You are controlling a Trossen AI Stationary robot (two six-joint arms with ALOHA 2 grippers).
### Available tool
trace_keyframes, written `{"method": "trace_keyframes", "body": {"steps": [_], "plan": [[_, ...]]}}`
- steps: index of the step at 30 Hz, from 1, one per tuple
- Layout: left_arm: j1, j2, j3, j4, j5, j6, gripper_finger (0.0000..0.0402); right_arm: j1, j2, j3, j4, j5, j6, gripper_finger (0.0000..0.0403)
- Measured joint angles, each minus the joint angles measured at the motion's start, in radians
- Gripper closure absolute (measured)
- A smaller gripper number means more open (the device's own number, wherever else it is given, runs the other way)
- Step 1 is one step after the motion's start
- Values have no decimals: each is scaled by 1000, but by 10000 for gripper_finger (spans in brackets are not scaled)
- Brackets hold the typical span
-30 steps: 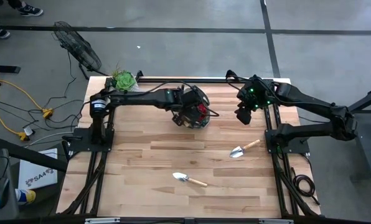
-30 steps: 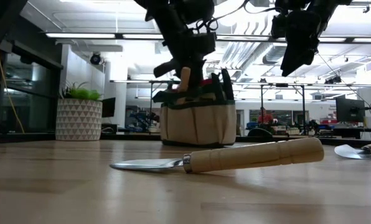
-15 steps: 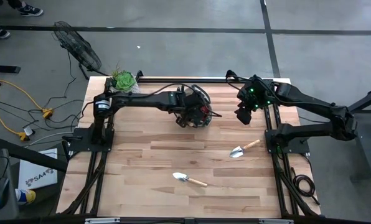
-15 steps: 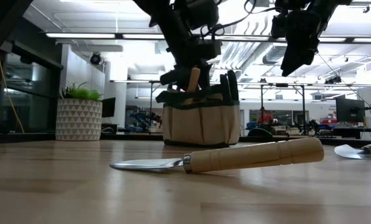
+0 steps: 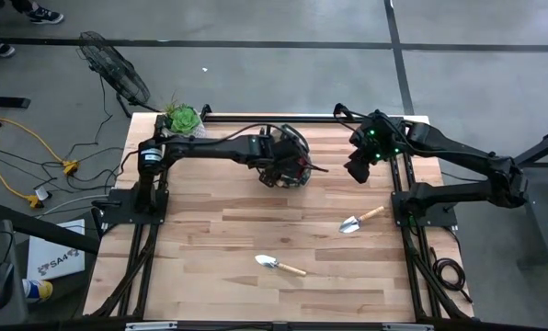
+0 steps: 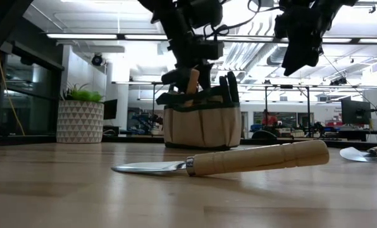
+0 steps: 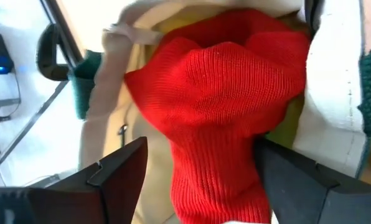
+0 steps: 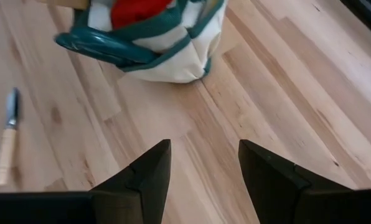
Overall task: Pick & Place Garden tools in Gardening bag
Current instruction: Put the gloves into the gardening bag, then move the gardening bag to the center of the table
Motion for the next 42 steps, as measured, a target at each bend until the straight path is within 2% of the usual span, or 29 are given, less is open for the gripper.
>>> {"method": "trace_keyframes", "body": {"steps": [8,12,19,25,28,37,42], "plan": [[2,0,113,-92,6,-13,117,0,0,0,8,-14,2,222],[2,-1,164,-189,59,-69,117,0,0,0,9,-14,2,222],[2,-1,260,-395,195,-275,117,0,0,0,9,-14,0,222],[1,-1,266,-643,292,-310,117,0,0,0,9,-13,-19,222],[1,-3,231,-675,321,-315,117,0,0,0,9,-13,-34,222],[-29,-1,207,-652,309,-398,117,0,0,0,8,-13,-47,222],[-74,-20,214,-604,207,-416,117,1,0,0,0,-13,-61,222]]}}
